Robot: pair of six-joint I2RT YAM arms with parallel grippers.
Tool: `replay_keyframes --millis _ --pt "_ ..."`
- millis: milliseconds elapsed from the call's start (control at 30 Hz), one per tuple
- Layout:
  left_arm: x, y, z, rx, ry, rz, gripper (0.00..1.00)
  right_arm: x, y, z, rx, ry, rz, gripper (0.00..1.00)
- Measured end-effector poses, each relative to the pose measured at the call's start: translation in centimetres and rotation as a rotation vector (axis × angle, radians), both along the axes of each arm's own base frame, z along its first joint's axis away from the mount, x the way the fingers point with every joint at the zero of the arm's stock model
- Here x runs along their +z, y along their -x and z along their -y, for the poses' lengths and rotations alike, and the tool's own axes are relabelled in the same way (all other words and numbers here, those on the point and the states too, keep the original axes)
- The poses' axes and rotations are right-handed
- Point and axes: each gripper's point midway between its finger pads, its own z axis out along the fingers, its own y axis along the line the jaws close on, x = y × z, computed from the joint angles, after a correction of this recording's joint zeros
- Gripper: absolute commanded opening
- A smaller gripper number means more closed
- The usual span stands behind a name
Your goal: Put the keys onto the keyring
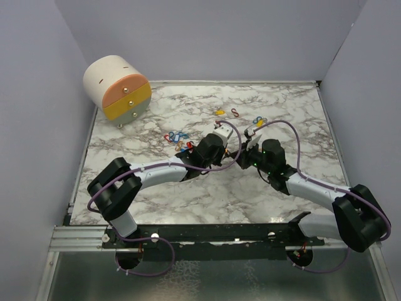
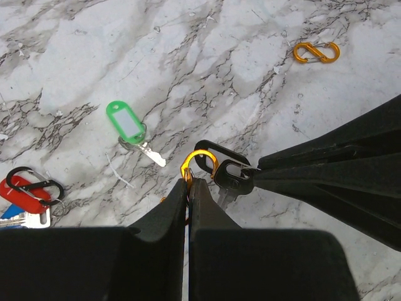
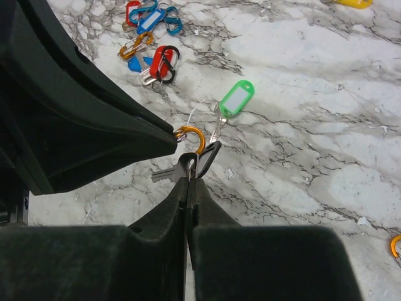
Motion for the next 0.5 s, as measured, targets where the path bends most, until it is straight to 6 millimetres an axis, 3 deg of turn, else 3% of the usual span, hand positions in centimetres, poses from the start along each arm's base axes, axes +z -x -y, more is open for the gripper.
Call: replay_keyframes --millis 500 --pt "-0.1 0.3 0.0 -0.02 -0.006 -0.008 0.0 -0.9 0.1 -1.0 0.054 0.033 -0.007 0.01"
